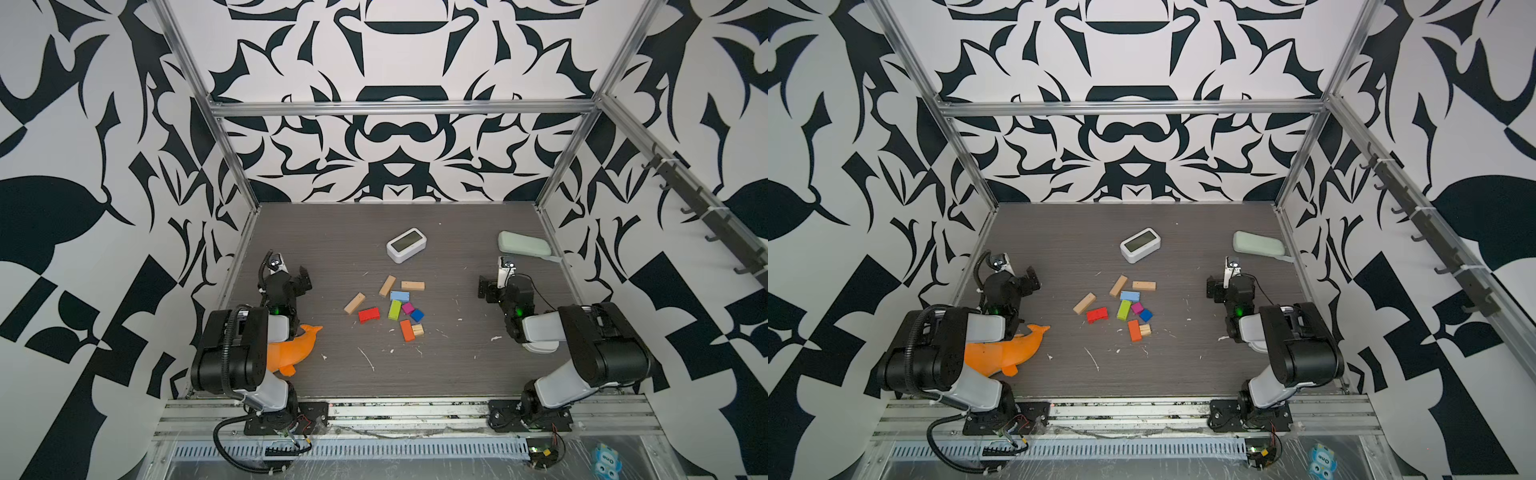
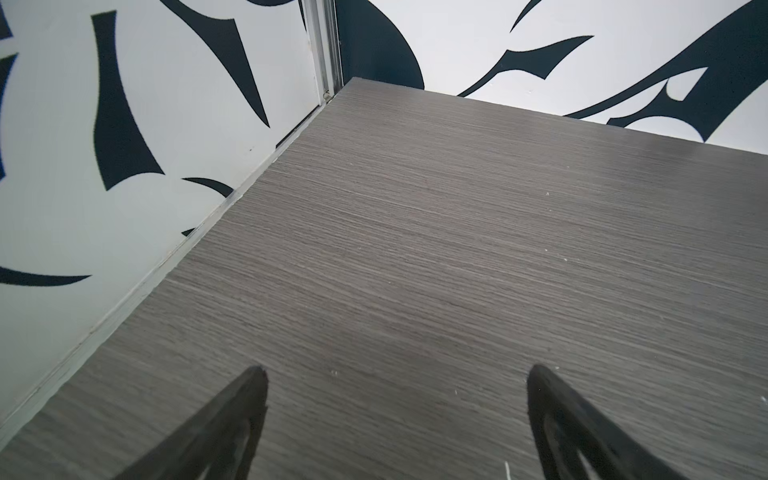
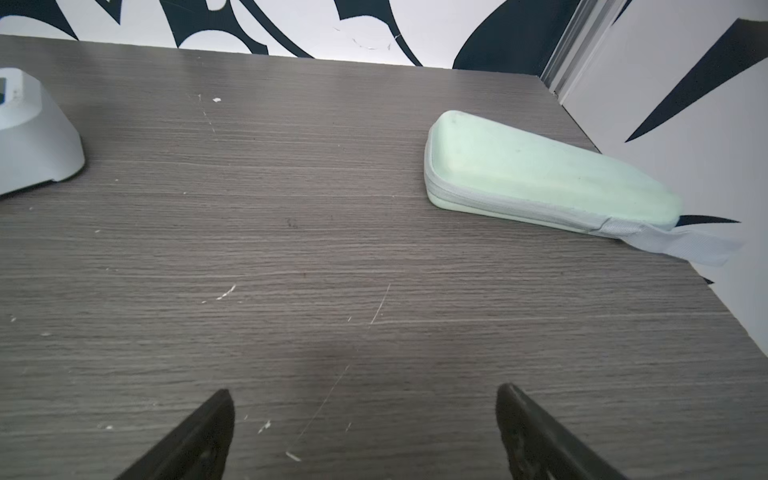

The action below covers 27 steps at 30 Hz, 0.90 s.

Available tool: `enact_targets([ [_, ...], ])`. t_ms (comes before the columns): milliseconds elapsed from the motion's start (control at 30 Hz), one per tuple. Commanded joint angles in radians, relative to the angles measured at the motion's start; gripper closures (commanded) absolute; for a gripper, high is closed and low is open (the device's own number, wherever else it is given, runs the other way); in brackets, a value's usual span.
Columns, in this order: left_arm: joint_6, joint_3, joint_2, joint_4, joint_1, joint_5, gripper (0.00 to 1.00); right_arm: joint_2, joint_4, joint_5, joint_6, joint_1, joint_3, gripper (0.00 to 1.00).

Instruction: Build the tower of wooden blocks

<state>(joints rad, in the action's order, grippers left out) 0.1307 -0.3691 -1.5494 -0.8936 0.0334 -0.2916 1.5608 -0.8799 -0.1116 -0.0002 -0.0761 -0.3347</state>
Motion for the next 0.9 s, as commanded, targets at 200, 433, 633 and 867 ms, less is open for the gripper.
enact_targets([
  [200, 0.003, 0.000, 0.000, -0.023, 0.003, -0.006, 0.01, -0.010, -0.028, 0.001, -0.003, 0.001, -0.021, 0.00],
  [433, 0.006, 0.001, -0.001, -0.022, 0.003, -0.006, 0.00, -0.010, -0.028, 0.004, -0.004, 0.001, -0.021, 0.00],
  [633, 0.008, -0.002, -0.003, -0.018, 0.003, -0.009, 0.01, -0.007, -0.027, -0.030, 0.007, 0.001, -0.023, 0.00],
  [867, -0.029, 0.015, -0.005, -0.063, -0.034, -0.070, 0.01, -0.016, -0.049, -0.072, 0.011, -0.021, -0.013, 0.00],
])
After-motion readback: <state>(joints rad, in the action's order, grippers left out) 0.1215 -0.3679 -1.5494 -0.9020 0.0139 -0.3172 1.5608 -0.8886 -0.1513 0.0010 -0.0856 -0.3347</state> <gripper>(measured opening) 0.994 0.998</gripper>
